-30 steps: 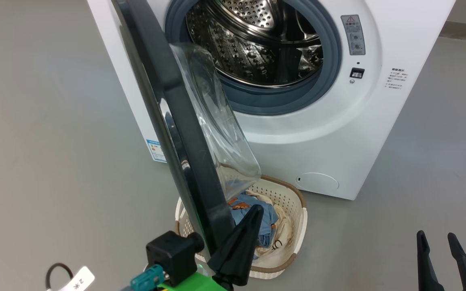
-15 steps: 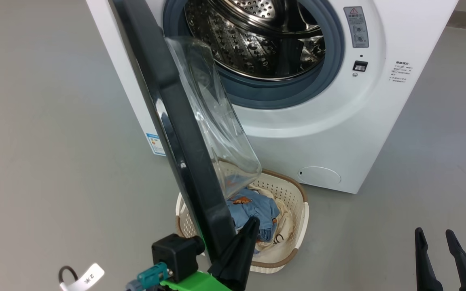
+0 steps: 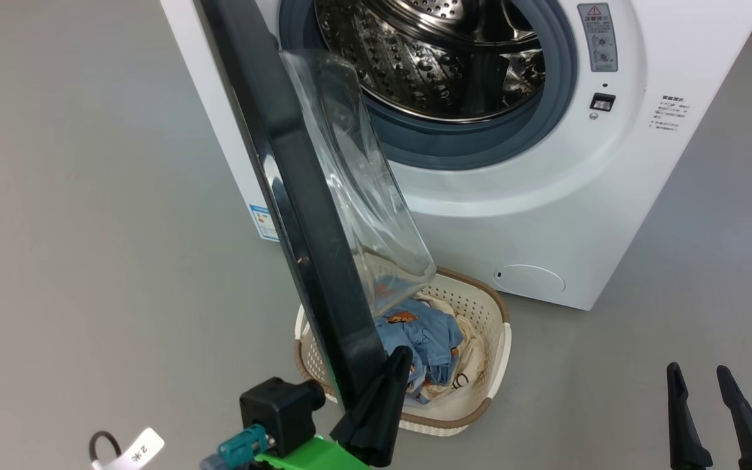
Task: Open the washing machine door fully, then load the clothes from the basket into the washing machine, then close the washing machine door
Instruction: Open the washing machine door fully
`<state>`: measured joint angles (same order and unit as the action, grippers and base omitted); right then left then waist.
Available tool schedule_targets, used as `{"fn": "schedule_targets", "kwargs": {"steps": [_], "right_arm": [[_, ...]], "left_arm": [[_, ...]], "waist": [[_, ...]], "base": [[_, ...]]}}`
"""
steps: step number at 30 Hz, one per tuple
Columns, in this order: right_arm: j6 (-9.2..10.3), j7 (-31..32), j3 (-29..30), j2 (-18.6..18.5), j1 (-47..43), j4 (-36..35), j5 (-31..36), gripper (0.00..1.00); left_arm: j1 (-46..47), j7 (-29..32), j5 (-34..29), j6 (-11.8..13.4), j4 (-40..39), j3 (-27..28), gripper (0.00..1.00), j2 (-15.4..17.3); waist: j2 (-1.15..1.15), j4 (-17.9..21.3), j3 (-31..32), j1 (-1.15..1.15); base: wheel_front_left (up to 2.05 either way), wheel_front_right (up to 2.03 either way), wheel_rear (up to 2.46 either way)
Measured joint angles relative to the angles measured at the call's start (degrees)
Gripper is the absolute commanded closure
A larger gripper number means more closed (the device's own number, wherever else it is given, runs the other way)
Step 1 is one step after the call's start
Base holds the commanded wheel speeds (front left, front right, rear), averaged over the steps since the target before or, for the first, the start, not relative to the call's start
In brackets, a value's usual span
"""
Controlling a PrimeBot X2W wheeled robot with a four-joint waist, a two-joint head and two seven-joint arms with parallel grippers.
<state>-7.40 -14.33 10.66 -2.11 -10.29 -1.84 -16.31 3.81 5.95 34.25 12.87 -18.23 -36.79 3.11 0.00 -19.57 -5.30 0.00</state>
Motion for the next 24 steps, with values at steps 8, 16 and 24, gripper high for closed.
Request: {"fn": "schedule_targets", "kwargs": {"steps": [8, 16, 24], "right_arm": [[0.00, 0.0, 0.0, 0.0, 0.1, 0.1, 0.0, 0.00], [0.00, 0.0, -0.1, 0.0, 0.5, 0.2, 0.0, 0.00], [0.00, 0.0, -0.2, 0.0, 1.4, 0.3, 0.1, 0.00]], "left_arm": [[0.1, -0.4, -0.9, 0.5, 0.2, 0.0, 1.00, 0.1], [1.0, -0.5, -1.2, 0.6, 0.1, 0.0, 1.00, 0.4], [1.0, -1.0, -1.6, 0.7, 0.0, -0.2, 1.00, 0.1]], "waist": [[0.00, -1.0, -0.5, 0.00], [0.00, -2.7, -1.0, 0.00], [0.00, -4.2, -1.7, 0.00]], "base": [[0.00, 0.00, 0.00], [0.00, 0.00, 0.00], [0.00, 0.00, 0.00]]}}
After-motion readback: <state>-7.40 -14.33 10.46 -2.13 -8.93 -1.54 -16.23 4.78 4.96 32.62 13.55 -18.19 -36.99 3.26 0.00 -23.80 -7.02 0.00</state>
